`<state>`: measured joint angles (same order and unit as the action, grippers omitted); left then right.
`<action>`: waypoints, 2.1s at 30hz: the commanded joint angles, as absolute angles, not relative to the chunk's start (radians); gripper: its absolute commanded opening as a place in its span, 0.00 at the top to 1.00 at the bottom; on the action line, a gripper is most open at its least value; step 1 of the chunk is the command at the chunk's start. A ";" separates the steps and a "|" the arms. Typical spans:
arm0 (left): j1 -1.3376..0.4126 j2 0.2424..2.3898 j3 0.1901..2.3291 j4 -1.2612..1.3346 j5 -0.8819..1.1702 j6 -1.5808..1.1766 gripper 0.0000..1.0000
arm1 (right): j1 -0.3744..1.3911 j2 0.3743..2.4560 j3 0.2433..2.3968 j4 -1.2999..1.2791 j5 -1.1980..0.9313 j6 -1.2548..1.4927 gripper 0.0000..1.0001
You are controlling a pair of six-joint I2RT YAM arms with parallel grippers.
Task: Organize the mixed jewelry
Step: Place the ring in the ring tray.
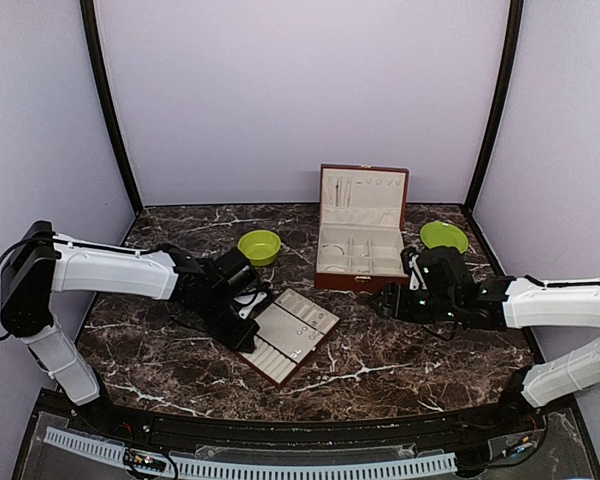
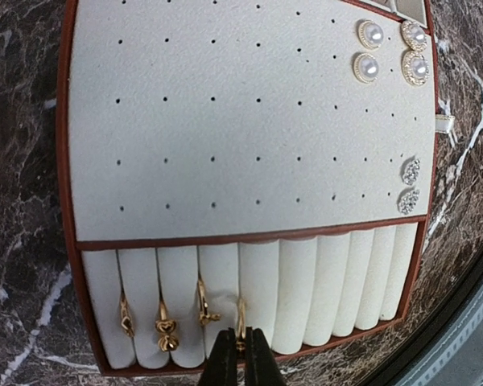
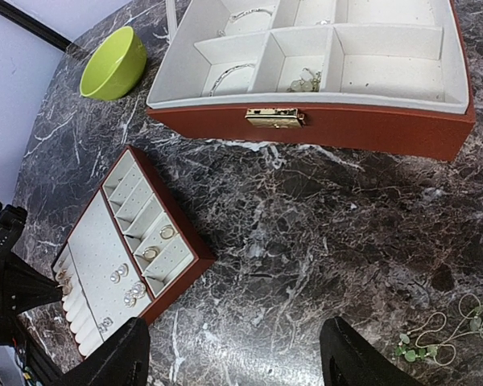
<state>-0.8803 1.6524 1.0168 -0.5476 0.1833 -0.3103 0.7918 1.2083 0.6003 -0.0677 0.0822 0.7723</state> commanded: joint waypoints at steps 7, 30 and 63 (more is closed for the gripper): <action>-0.892 1.670 1.046 -0.557 0.158 -0.293 1.00 | 0.785 1.207 0.580 -0.029 0.080 0.785 0.27; -0.923 1.735 1.075 -0.589 0.130 -0.296 1.00 | 0.786 1.182 0.560 -0.021 0.087 0.799 0.26; -0.928 1.534 1.120 -0.603 0.062 -0.357 0.63 | 0.785 1.177 0.574 -0.025 0.090 0.811 0.26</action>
